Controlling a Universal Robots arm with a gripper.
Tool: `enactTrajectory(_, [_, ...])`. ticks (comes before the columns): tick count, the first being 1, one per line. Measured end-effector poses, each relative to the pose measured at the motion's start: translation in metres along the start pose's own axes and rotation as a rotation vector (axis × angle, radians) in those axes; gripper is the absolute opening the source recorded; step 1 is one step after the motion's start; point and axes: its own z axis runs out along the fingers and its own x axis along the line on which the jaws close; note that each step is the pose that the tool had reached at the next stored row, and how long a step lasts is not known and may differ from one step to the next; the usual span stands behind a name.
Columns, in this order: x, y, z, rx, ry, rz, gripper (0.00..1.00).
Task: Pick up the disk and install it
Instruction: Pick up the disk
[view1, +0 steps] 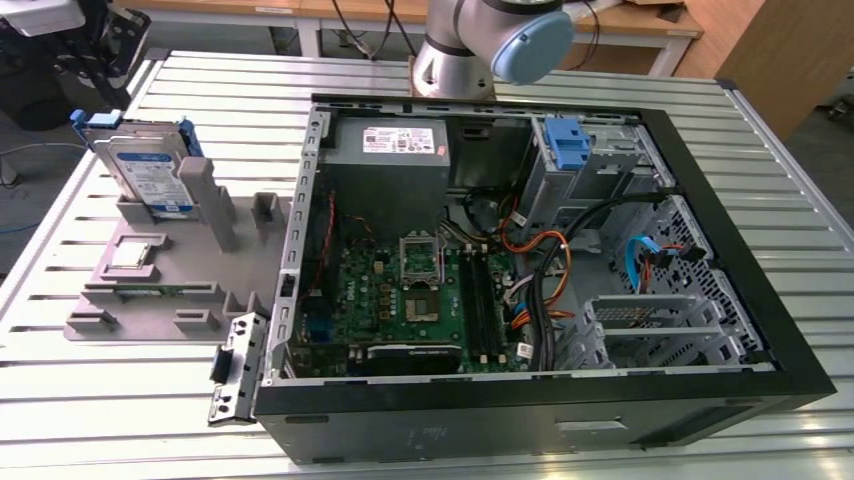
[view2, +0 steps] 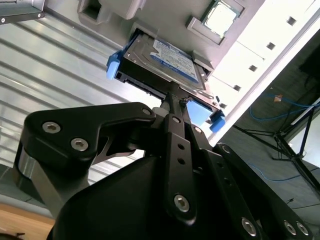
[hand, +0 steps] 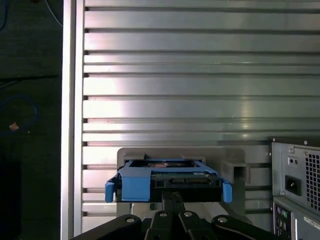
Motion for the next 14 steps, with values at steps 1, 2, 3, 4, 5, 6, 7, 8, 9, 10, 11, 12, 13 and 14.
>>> enactTrajectory(1, [0.0000,0.0000,0.0000,-0.0003,0.0006,-0.012,0.10])
enactTrajectory(2, [0.0000,0.0000,0.0000,-0.0006,0.0012,-0.024,0.10])
enactTrajectory(3, [0.0000,0.0000,0.0000,-0.0009,0.0018,-0.035,0.10])
enactTrajectory(4, [0.0000,0.0000,0.0000,-0.0010,0.0021,-0.043,0.10])
enactTrajectory(5, [0.0000,0.0000,0.0000,-0.0010,0.0022,-0.045,0.10])
enactTrajectory(6, [0.0000,0.0000,0.0000,-0.0011,0.0022,-0.045,0.10])
enactTrajectory(7, [0.0000,0.0000,0.0000,-0.0011,0.0022,-0.045,0.10])
enactTrajectory(8, [0.0000,0.0000,0.0000,-0.0011,0.0022,-0.045,0.10])
enactTrajectory(9, [0.0000,0.0000,0.0000,-0.0011,0.0023,-0.045,0.10])
enactTrajectory(10, [0.0000,0.0000,0.0000,-0.0011,0.0022,-0.045,0.10])
enactTrajectory(11, [0.0000,0.0000,0.0000,-0.0011,0.0023,-0.045,0.10])
enactTrajectory(12, [0.0000,0.0000,0.0000,-0.0011,0.0023,-0.045,0.10])
enactTrajectory(13, [0.0000,0.0000,0.0000,-0.0012,0.0023,-0.048,0.10])
enactTrajectory(14, [0.0000,0.0000,0.0000,-0.0013,0.0026,-0.054,0.10])
